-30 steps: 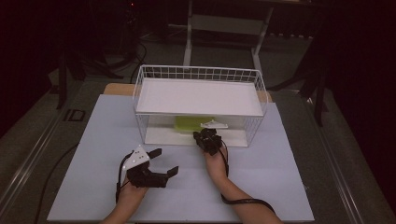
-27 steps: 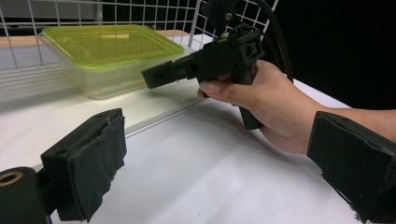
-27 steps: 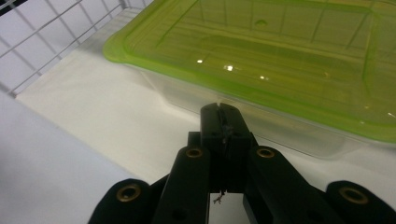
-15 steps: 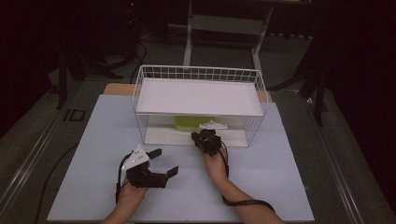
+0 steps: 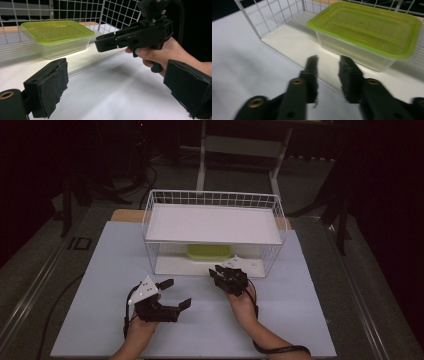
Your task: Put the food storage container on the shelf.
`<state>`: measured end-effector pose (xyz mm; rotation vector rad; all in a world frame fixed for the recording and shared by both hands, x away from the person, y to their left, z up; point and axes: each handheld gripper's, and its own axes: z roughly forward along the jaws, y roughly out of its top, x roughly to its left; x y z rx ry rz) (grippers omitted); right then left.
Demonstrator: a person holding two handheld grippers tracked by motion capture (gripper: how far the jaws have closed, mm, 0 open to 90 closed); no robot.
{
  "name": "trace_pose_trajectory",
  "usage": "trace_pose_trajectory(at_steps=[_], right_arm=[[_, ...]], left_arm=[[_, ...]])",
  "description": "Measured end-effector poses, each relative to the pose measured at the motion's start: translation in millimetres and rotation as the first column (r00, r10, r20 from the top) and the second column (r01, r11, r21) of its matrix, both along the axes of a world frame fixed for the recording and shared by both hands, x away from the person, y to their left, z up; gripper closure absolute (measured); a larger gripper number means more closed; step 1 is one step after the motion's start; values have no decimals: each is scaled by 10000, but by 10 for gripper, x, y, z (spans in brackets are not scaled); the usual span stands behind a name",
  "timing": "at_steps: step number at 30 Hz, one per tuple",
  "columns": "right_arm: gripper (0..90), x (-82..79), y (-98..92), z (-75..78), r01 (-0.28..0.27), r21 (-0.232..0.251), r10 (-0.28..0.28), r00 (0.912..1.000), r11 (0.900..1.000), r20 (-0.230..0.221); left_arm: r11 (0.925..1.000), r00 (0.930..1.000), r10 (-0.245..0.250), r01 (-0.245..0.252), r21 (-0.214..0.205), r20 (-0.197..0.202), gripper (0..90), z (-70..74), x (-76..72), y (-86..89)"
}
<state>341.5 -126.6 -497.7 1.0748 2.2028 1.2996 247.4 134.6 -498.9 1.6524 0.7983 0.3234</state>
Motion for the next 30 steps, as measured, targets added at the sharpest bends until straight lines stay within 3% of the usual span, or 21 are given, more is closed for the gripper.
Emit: trace_pose_trajectory(at_steps=[7,8,9,13,16,22,24,26,30], right_arm=[[249,-79,-149,78,51,302,-40,9994,9995,-358],[249,-79,-149,78,51,302,-40,9994,9995,-358],[129,-101,-199,73,74,333,-65,9996,9994,-279],[137,-142,-318,52,300,254,-295,9993,9992,-209],[140,-153,-424,49,101,335,-89,9994,9994,-348],[146,-216,-568,71,-563,-52,562,9981,9984,-236],[146,-216,-568,71,-563,-52,562,9981,9984,-236],[146,-305,-664,114,-668,-1,668,9977,9978,-103],[146,-381,-728,141,-730,115,732,9971,9973,-200]], left_arm=[[10000,9999,-48,49,54,-152,65,-13,16,-27],[10000,9999,-48,49,54,-152,65,-13,16,-27],[9999,9999,-70,72,149,-150,65,-17,17,-34],[9997,9999,-127,128,186,-73,69,-9,13,-46],[9997,9998,-159,160,199,-84,69,-6,13,-49],[9994,9995,-258,261,211,-159,69,-8,10,-56],[9991,9994,-311,316,279,-181,69,-5,5,-59],[9965,9983,-559,567,610,-148,69,36,-23,-70],[9964,9982,-584,591,604,-131,69,81,-48,-49]])
